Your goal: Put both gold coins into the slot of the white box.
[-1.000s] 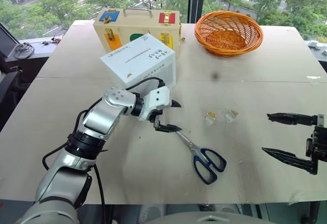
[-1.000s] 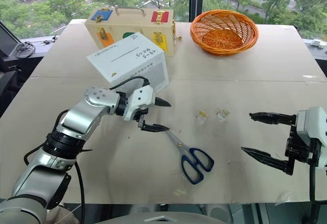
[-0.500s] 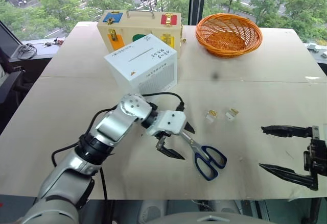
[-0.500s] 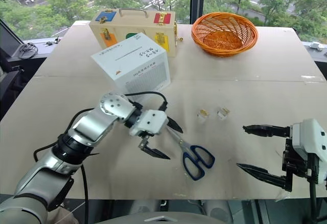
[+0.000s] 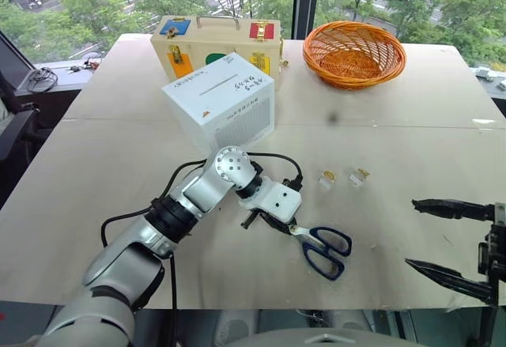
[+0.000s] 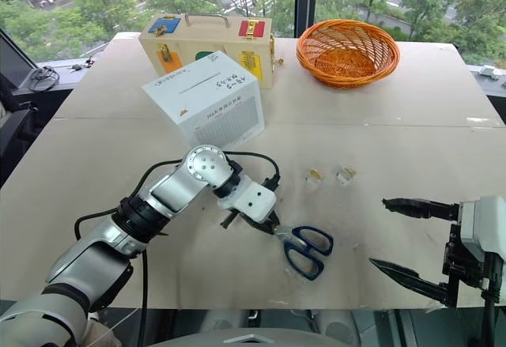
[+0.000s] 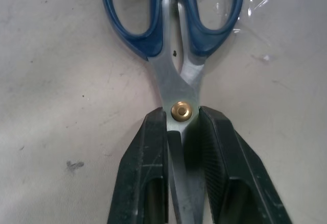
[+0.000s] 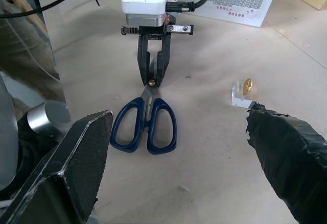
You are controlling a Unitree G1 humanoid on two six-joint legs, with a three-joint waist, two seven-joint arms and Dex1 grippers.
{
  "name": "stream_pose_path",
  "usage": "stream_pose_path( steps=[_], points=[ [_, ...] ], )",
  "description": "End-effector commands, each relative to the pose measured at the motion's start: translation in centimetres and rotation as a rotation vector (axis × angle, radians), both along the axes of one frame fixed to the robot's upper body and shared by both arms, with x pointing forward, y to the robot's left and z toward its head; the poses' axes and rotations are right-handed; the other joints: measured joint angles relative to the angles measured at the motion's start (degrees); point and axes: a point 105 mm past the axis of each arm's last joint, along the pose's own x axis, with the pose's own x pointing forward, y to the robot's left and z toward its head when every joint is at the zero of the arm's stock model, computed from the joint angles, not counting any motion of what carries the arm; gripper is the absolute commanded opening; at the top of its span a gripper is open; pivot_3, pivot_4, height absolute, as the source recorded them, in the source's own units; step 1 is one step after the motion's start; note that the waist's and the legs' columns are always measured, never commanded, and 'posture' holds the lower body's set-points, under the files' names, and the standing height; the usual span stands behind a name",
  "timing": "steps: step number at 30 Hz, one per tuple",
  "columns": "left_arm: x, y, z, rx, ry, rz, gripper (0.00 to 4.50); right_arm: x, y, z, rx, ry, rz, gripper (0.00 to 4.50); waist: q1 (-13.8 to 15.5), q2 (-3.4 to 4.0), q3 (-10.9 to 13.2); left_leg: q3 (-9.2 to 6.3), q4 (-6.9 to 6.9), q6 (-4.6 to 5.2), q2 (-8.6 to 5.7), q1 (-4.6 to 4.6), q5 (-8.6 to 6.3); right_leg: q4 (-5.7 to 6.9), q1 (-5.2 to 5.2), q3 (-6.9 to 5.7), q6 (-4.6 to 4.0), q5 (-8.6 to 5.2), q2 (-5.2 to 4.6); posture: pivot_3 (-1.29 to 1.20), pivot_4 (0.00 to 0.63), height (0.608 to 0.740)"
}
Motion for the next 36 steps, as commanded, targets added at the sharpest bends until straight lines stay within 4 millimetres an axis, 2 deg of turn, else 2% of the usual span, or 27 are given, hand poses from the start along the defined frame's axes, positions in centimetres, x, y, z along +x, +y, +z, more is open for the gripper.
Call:
stream_pose_path(
  steps=[1,4,8,10,13,16,17,19,20,21,22,23,25,27,28,30,32,36],
  points=[
    [-0.3,0.7,0.1,-0.028,0.020,0.019,0.30,-0.2,0.2,0.5,-0.005,-0.033,-0.002,4.50,-0.2,0.00,0.0,0.00,0.00,0.00,0.00,0.00,0.00,0.00,0.00,0.00,0.00,0.00,0.00,0.00,0.150,0.740],
    [-1.2,1.3,1.5,-0.125,0.036,0.013,0.30,-0.1,0.2,0.5,0.000,-0.039,-0.008,4.50,-0.3,0.01,0.0,-0.02,0.00,0.00,0.04,0.02,0.00,0.04,-0.02,0.04,-0.02,0.01,0.02,0.00,0.150,0.740],
    [-2.7,-0.3,7.7,-0.484,0.157,0.094,0.30,0.2,0.2,1.2,0.040,-0.071,-0.018,4.50,0.2,0.00,0.0,-0.07,-0.03,0.00,0.14,-0.06,0.00,0.11,-0.09,-0.05,-0.18,0.09,0.01,0.00,0.150,0.740],
    [-2.4,-0.7,10.3,-0.592,0.178,0.178,0.30,0.6,0.0,2.7,0.103,-0.121,-0.046,4.50,0.4,-0.01,0.0,-0.12,0.05,0.00,0.15,-0.10,0.00,0.11,-0.06,-0.12,-0.13,0.07,-0.07,0.00,0.150,0.740],
    [-0.1,-0.8,15.6,-0.783,0.243,0.376,0.30,0.7,-0.7,5.7,0.212,-0.207,-0.096,4.50,0.4,-0.03,0.0,-0.13,0.16,0.00,0.09,-0.03,0.00,0.11,0.07,-0.09,0.05,-0.02,-0.11,0.00,0.150,0.740],
    [2.4,0.4,20.2,-0.953,0.232,0.581,0.30,0.5,-1.1,7.5,0.249,-0.249,-0.109,4.50,0.0,-0.06,0.0,-0.17,0.25,0.01,0.03,-0.02,0.01,0.10,0.14,-0.08,0.16,0.02,-0.07,0.00,0.150,0.740],
    [3.2,1.3,21.4,-0.998,0.205,0.652,0.30,0.5,-1.1,8.0,0.264,-0.260,-0.109,4.50,0.0,-0.06,0.0,-0.18,0.25,0.01,0.03,-0.01,0.01,0.10,0.14,-0.07,0.19,0.04,-0.06,0.00,0.150,0.740],
    [6.1,4.9,24.8,-1.133,0.062,0.877,0.30,0.8,-0.7,8.4,0.272,-0.267,-0.083,4.50,-0.5,-0.04,0.0,-0.20,0.23,0.01,0.00,0.00,0.01,0.10,0.13,-0.05,0.40,0.16,-0.01,0.00,0.150,0.740],
    [7.8,8.2,26.5,-1.189,-0.052,1.030,0.30,1.0,-0.2,8.4,0.276,-0.265,-0.054,4.50,-0.8,-0.11,0.0,-0.18,0.15,0.01,0.00,0.08,0.00,0.09,0.13,0.03,0.39,0.16,0.05,0.00,0.150,0.740],
    [8.7,10.5,27.5,-1.222,-0.124,1.132,0.30,1.1,0.1,8.4,0.277,-0.262,-0.035,4.50,-1.1,-0.11,0.1,-0.14,0.12,0.01,0.02,0.08,0.00,0.19,0.10,0.02,0.36,0.18,0.16,0.00,0.150,0.740],
    [9.6,13.6,28.0,-1.217,-0.212,1.251,0.30,1.4,0.5,8.4,0.289,-0.261,-0.011,4.50,-1.3,-0.11,0.1,-0.16,0.10,0.00,0.04,0.06,0.01,0.19,0.04,0.03,0.36,0.18,0.21,0.00,0.150,0.740],
    [10.1,16.7,28.2,-1.193,-0.292,1.359,0.30,1.7,0.9,8.5,0.298,-0.258,0.013,4.50,-1.8,-0.16,0.1,-0.16,0.04,0.01,0.04,0.07,0.01,0.20,0.01,0.05,0.34,0.19,0.24,0.00,0.150,0.740],
    [10.2,23.9,27.1,-1.091,-0.447,1.581,0.30,2.4,1.8,8.1,0.297,-0.246,0.062,4.50,-2.6,-0.14,0.1,-0.10,-0.13,0.00,0.12,0.18,0.01,0.23,-0.09,0.22,0.24,0.24,0.37,0.00,0.150,0.740],
    [9.7,28.4,25.6,-1.000,-0.527,1.721,0.30,2.9,2.4,7.7,0.302,-0.233,0.089,4.50,-3.0,-0.18,0.1,-0.02,-0.50,0.00,0.09,0.51,0.01,0.23,-0.07,0.51,0.14,0.28,0.34,0.00,0.150,0.740],
    [9.4,29.7,24.7,-0.951,-0.535,1.754,0.30,3.0,2.6,7.5,0.301,-0.229,0.101,4.50,-2.8,-0.19,0.1,0.03,-0.64,0.00,0.08,0.60,0.01,0.21,-0.05,0.61,0.12,0.28,0.33,0.00,0.150,0.740],
    [8.5,32.0,21.4,-0.793,-0.492,1.836,0.30,3.1,3.4,7.3,0.297,-0.226,0.131,4.50,-2.1,-0.29,0.1,0.08,-0.68,-0.02,0.09,0.59,0.00,0.21,-0.07,0.58,0.09,0.28,0.24,0.00,0.150,0.740],
    [7.5,32.2,18.1,-0.649,-0.399,1.824,0.30,3.2,4.1,7.1,0.292,-0.217,0.163,4.50,-1.4,-0.32,0.1,0.11,-0.66,-0.03,0.11,0.44,0.00,0.14,-0.13,0.49,0.10,0.28,0.10,0.00,0.150,0.740],
    [5.8,34.1,12.5,-0.512,-0.290,1.924,0.30,3.8,4.6,6.7,0.279,-0.235,0.175,4.50,0.1,-0.66,0.1,0.09,-0.45,-0.03,0.06,-0.15,0.00,-0.04,-0.42,0.19,0.13,0.27,-0.28,0.00,0.150,0.740]
  ],
)
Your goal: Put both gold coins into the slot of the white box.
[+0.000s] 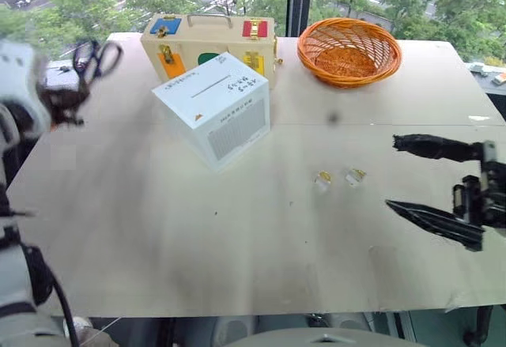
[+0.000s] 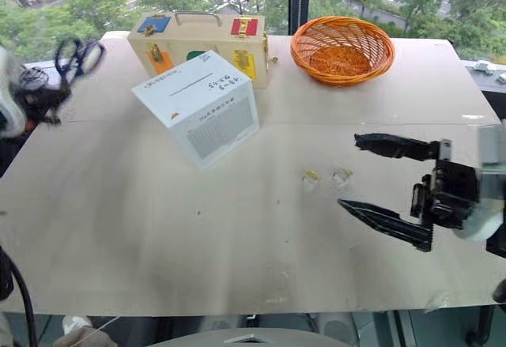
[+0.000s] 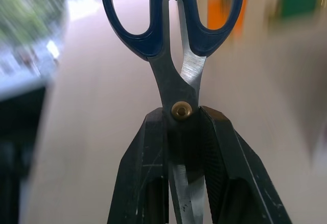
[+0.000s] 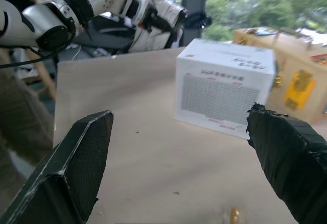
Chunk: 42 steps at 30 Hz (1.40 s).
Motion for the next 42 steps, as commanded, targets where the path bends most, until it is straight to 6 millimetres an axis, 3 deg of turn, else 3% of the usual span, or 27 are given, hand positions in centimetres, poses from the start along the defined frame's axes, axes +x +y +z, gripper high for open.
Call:
stream_pose_path(
  steps=[1,6,12,14,16,18,21,23,25,29,32,38,42],
  points=[
    [-1.3,1.0,-1.0,0.006,0.015,0.030,0.30,0.2,0.3,0.1,-0.018,-0.052,-0.002,4.50,0.3,-0.31,-0.1,-0.02,0.00,0.00,-0.01,0.00,0.00,-0.03,0.01,-0.01,0.00,0.00,-0.02,0.00,0.150,0.740],
    [-3.3,-0.5,-3.9,-0.080,0.085,-0.014,0.30,0.4,0.7,-0.2,-0.033,-0.079,-0.009,4.50,0.2,-0.44,-0.1,-0.16,0.00,0.00,0.01,0.02,0.00,-0.01,0.03,-0.11,-0.11,-0.06,-0.15,0.00,0.150,0.740],
    [-4.6,-1.5,-4.4,-0.125,0.072,-0.020,0.30,0.0,0.8,-0.5,-0.015,-0.078,-0.018,4.50,0.0,-0.42,-0.1,-0.19,-0.01,0.00,0.08,0.16,0.00,0.12,0.11,-0.16,-0.24,-0.12,-0.39,0.00,0.150,0.740],
    [-4.8,-1.1,-3.8,-0.119,0.022,0.023,1.34,-0.2,0.8,-0.9,-0.009,-0.072,-0.024,4.50,0.0,-0.43,-0.1,-0.18,-0.01,0.00,0.08,0.19,0.00,0.15,0.11,-0.15,-0.24,-0.12,-0.38,0.00,0.150,0.740],
    [-4.9,-1.1,-2.6,-0.148,-0.047,0.043,2.04,-0.3,0.7,-1.2,-0.001,-0.062,-0.028,4.50,0.0,-0.42,-0.1,-0.16,-0.01,0.00,0.07,0.18,0.00,0.15,0.11,-0.14,-0.24,-0.11,-0.38,0.00,0.150,0.740],
    [-5.1,-1.3,-1.3,-0.204,-0.119,0.047,2.97,-0.4,0.5,-1.6,-0.003,-0.042,-0.031,4.50,0.0,-0.45,-0.2,-0.15,0.00,0.00,0.05,0.17,0.00,0.14,0.12,-0.14,-0.17,-0.08,-0.21,0.00,0.150,0.740],
    [-5.8,-2.4,-0.8,-0.240,-0.148,0.016,4.28,-0.3,0.1,-2.2,-0.013,-0.024,-0.049,4.50,0.0,-0.44,-0.2,-0.14,0.01,0.00,0.03,0.19,0.00,0.13,0.14,-0.13,-0.06,-0.01,-0.19,0.00,0.150,0.740],
    [-6.3,-5.1,0.3,-0.316,-0.184,-0.108,4.28,0.0,-0.3,-2.8,-0.025,-0.006,-0.085,4.50,0.0,-0.42,-0.2,-0.13,0.01,0.00,0.03,0.22,0.00,0.14,0.15,-0.11,-0.06,-0.01,-0.18,0.00,0.150,0.740],
    [-7.3,-9.6,1.4,-0.397,-0.254,-0.341,4.28,0.4,-0.9,-3.7,-0.055,0.025,-0.140,4.50,0.1,-0.43,-0.2,-0.15,0.01,0.00,0.04,0.24,0.00,0.13,0.20,-0.13,-0.10,-0.04,-0.19,0.00,0.150,0.740],
    [-10.3,-17.2,-0.5,-0.442,-0.085,-0.668,4.28,1.7,-2.2,-5.4,-0.119,0.020,-0.301,4.50,0.0,-0.42,-0.2,-0.12,0.06,-0.01,0.03,0.23,0.01,0.11,0.24,-0.13,-0.24,-0.12,-0.49,0.00,0.150,0.740],
    [-11.3,-21.0,-2.3,-0.413,-0.039,-0.819,4.28,1.9,-2.5,-6.5,-0.141,0.036,-0.379,4.50,0.0,-0.05,-0.4,-0.07,0.04,-0.01,0.00,0.37,0.01,0.14,0.32,-0.05,-0.25,-0.13,-0.19,0.00,0.150,0.740],
    [-10.9,-23.5,-4.4,-0.357,-0.024,-0.945,4.28,0.6,-2.7,-7.9,-0.191,0.058,-0.440,4.50,0.1,0.20,-0.5,0.05,0.02,0.00,-0.04,0.54,0.01,0.19,0.35,0.13,-0.27,-0.13,0.16,0.00,0.150,0.740],
    [-10.3,-23.3,-5.0,-0.344,-0.016,-0.991,4.28,-0.5,-3.6,-8.8,-0.229,0.075,-0.499,4.50,0.0,0.29,-0.6,0.08,0.03,0.00,-0.02,0.57,0.01,0.20,0.37,0.16,-0.26,-0.14,0.23,0.00,0.150,0.740]
  ],
)
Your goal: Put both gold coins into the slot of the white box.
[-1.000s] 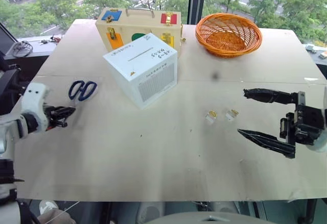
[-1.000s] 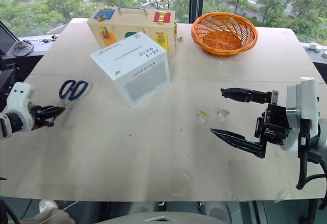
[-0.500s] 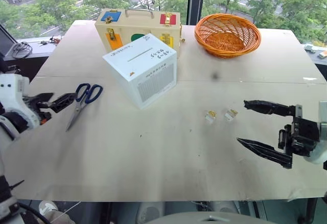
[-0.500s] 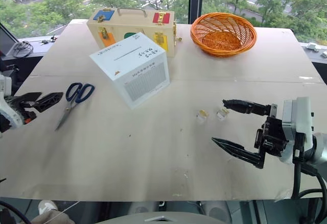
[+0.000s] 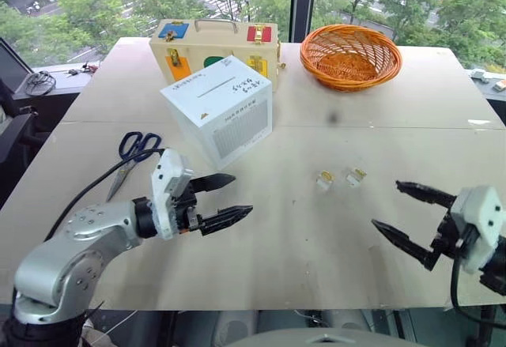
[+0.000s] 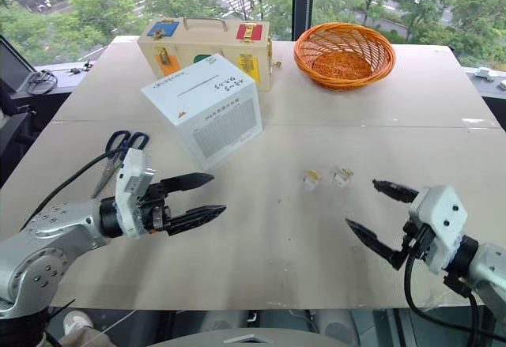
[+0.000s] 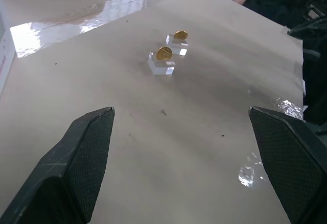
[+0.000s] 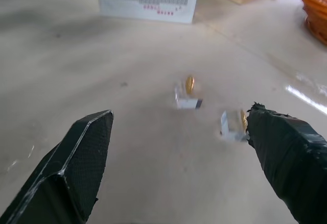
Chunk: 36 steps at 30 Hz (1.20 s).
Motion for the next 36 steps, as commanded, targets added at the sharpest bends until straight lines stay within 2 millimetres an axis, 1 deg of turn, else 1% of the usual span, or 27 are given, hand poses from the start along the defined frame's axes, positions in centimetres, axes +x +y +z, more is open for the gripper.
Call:
stream_pose_path(
  steps=[1,4,8,12,15,17,21,22,24,27,28,30,33,34,35,36],
  points=[
    [0.1,0.7,0.1,0.020,-0.027,-0.050,4.28,-1.3,-1.0,0.3,-0.038,-0.030,-0.059,4.50,0.0,0.04,0.0,0.00,0.00,0.00,0.00,0.02,0.00,0.00,0.00,0.04,0.02,-0.01,0.00,0.00,0.150,0.740],
    [0.1,1.8,-0.4,0.054,-0.029,-0.045,4.28,-2.4,-2.2,-0.4,-0.058,0.002,-0.125,4.50,-0.1,0.06,-0.1,0.04,-0.06,0.00,0.04,0.02,-0.01,-0.03,-0.03,0.08,0.07,-0.06,-0.02,0.00,0.150,0.740],
    [0.4,2.5,-0.8,0.079,-0.048,-0.044,4.28,-2.9,-2.8,-0.7,-0.063,0.007,-0.174,4.50,-0.1,0.07,-0.1,0.12,-0.08,0.00,0.15,0.06,-0.01,-0.09,-0.03,0.16,0.19,-0.12,-0.11,0.00,0.150,0.740],
    [0.7,2.1,-1.1,0.098,-0.082,-0.071,4.28,-2.3,-2.7,-1.0,-0.084,0.009,-0.177,4.50,-0.1,0.07,-0.1,0.26,-0.09,0.00,0.15,0.24,-0.01,-0.09,0.00,0.28,0.21,-0.13,-0.19,0.00,0.150,0.740],
    [0.6,1.9,-1.2,0.108,-0.096,-0.095,4.28,-1.6,-1.9,-0.9,-0.070,0.024,-0.154,4.50,-0.2,0.07,-0.1,0.41,-0.10,0.00,0.17,0.31,-0.01,-0.08,-0.01,0.41,0.20,-0.13,-0.21,0.00,0.150,0.740],
    [0.3,1.6,-1.1,0.104,-0.098,-0.116,4.28,0.2,-2.7,-1.3,-0.165,0.023,-0.241,4.50,-0.2,0.06,-0.1,0.52,-0.13,0.00,0.18,0.33,-0.01,-0.08,-0.02,0.52,0.19,-0.12,-0.20,0.00,0.150,0.740],
    [-0.2,0.4,-0.1,0.071,-0.107,-0.170,4.28,4.0,-2.1,-1.7,-0.155,0.060,-0.271,4.50,-0.6,0.04,0.0,0.69,-0.16,0.01,0.17,0.34,-0.01,-0.08,-0.06,0.65,0.00,0.00,-0.19,0.00,0.150,0.740],
    [-0.2,0.3,0.1,0.067,-0.111,-0.180,4.28,4.6,-2.1,-1.7,-0.162,0.062,-0.285,4.50,-0.4,0.02,0.0,0.69,-0.16,0.01,0.17,0.33,-0.01,-0.09,-0.07,0.66,0.00,0.00,-0.19,0.00,0.150,0.740],
    [-0.3,-0.1,0.7,0.049,-0.112,-0.191,4.28,5.8,-1.4,-1.8,-0.133,0.083,-0.276,4.50,-0.1,0.03,0.0,0.68,-0.22,0.01,0.12,0.28,-0.02,-0.10,-0.11,0.63,-0.01,0.00,-0.16,0.00,0.150,0.740],
    [-0.6,-0.5,1.2,0.048,-0.118,-0.212,4.31,7.7,-0.3,-1.9,-0.117,0.108,-0.253,3.63,-0.2,0.04,0.0,0.73,-0.26,0.03,0.07,0.25,-0.03,-0.14,-0.13,0.64,-0.02,0.00,-0.09,0.00,0.150,0.740],
    [-0.6,-0.6,1.3,0.054,-0.123,-0.217,4.31,8.5,0.1,-1.9,-0.113,0.112,-0.253,3.19,-0.2,0.03,0.0,0.78,-0.26,0.03,0.06,0.24,-0.03,-0.15,-0.13,0.64,-0.02,0.00,-0.08,0.00,0.150,0.740],
    [-0.6,-0.7,1.3,0.064,-0.130,-0.221,4.31,9.7,0.6,-2.1,-0.121,0.120,-0.254,3.19,-0.5,0.04,0.0,0.86,-0.27,0.04,0.06,0.25,-0.03,-0.16,-0.13,0.65,-0.02,0.01,-0.06,0.00,0.150,0.740],
    [-0.8,-0.9,1.4,0.066,-0.131,-0.229,4.31,10.5,1.1,-2.5,-0.135,0.133,-0.248,3.19,-0.4,0.03,0.0,0.98,-0.27,0.04,0.05,0.24,-0.03,-0.16,-0.12,0.62,-0.02,0.00,-0.05,0.00,0.150,0.740],
    [-0.8,-1.0,1.4,0.067,-0.131,-0.232,4.31,10.6,1.1,-2.6,-0.140,0.136,-0.245,2.77,-0.4,0.04,0.0,1.00,-0.27,0.04,0.06,0.23,-0.03,-0.16,-0.13,0.62,-0.02,0.01,-0.04,0.00,0.150,0.740],
    [-0.9,-1.0,1.5,0.068,-0.132,-0.233,4.31,10.7,1.2,-2.7,-0.147,0.138,-0.239,2.57,-0.4,0.04,0.0,1.02,-0.27,0.04,0.06,0.23,-0.03,-0.16,-0.13,0.62,-0.02,0.01,-0.04,0.00,0.150,0.740],
    [-0.9,-1.1,1.5,0.069,-0.133,-0.234,4.31,10.8,1.3,-2.8,-0.151,0.141,-0.237,2.57,-0.4,0.03,0.0,1.03,-0.27,0.04,0.06,0.22,-0.04,-0.16,-0.13,0.63,-0.02,0.01,-0.04,0.00,0.150,0.740]
  ],
)
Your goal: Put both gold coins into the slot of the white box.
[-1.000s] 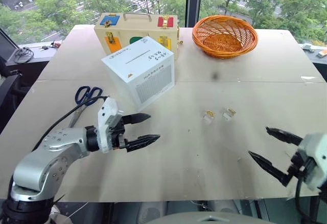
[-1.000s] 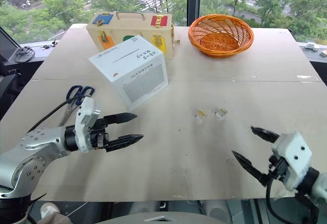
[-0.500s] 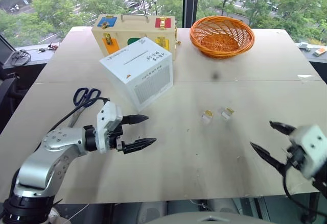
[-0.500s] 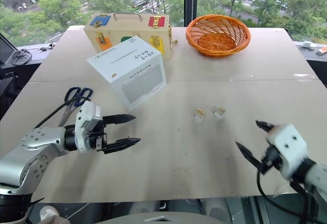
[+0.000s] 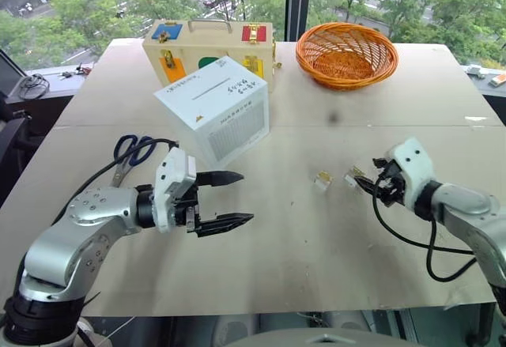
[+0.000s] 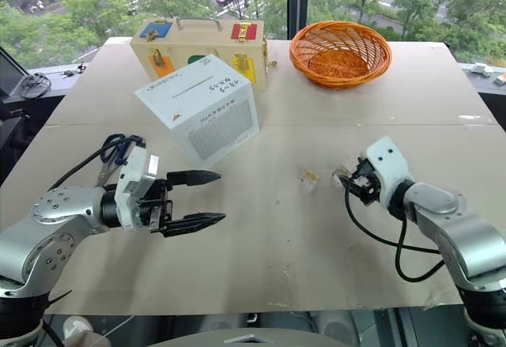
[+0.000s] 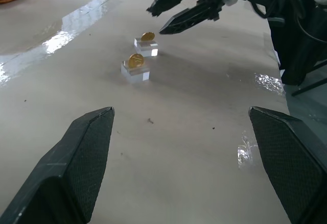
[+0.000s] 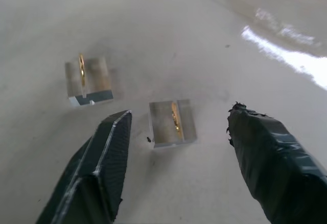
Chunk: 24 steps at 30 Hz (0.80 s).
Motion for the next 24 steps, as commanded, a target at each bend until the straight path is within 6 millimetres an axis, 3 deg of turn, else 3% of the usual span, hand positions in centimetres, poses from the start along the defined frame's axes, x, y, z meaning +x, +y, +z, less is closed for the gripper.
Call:
stream_pose_path(
  steps=[1,12,15,17,19,20,24],
  points=[
    [-0.6,-0.7,0.8,0.003,-0.034,-0.036,4.31,0.5,0.1,0.5,-0.022,-0.024,0.005,2.57,-0.1,0.00,0.0,0.02,0.00,0.00,0.00,0.00,0.00,-0.01,0.00,0.01,0.00,0.00,0.00,0.00,0.150,0.740],
    [-0.5,-0.8,0.7,0.007,-0.036,-0.025,4.31,1.3,0.8,0.3,-0.020,-0.017,0.017,2.57,-1.1,0.00,0.0,0.06,0.00,0.01,0.02,0.03,0.00,0.00,0.00,0.03,0.01,0.01,0.02,0.00,0.150,0.740],
    [-0.6,-0.7,0.6,0.008,-0.032,-0.023,4.31,1.5,0.8,0.2,-0.020,-0.013,0.014,1.79,-1.1,0.00,0.0,0.06,0.00,0.01,0.02,0.03,0.00,0.00,0.00,0.03,0.01,0.01,0.02,0.00,0.150,0.740],
    [-0.6,-0.7,0.6,0.008,-0.031,-0.023,4.31,1.7,0.8,0.1,-0.020,-0.010,0.013,0.81,-1.2,0.00,0.0,0.07,0.00,0.01,0.02,0.03,0.00,0.00,0.00,0.04,0.01,0.01,0.02,0.00,0.150,0.740],
    [-0.7,-0.7,0.6,0.009,-0.031,-0.024,4.31,1.7,0.9,0.0,-0.020,-0.005,0.013,0.20,-1.2,0.00,0.0,0.06,0.00,0.01,0.03,0.03,0.00,0.00,0.00,0.04,0.02,0.00,0.02,0.00,0.150,0.740],
    [-0.7,-0.7,0.6,0.009,-0.031,-0.024,4.31,1.7,0.9,-0.1,-0.021,-0.003,0.016,0.03,-1.1,0.00,0.0,0.07,0.00,0.01,0.03,0.03,0.00,0.00,0.00,0.04,0.03,0.00,0.02,0.00,0.150,0.740],
    [-0.7,-0.8,0.8,0.007,-0.028,-0.027,4.31,1.6,1.0,0.1,-0.016,-0.005,0.020,0.03,-1.2,0.00,0.0,0.07,0.00,0.01,0.03,0.03,0.00,0.00,0.00,0.04,0.02,0.00,0.01,0.00,0.150,0.740]
  ],
)
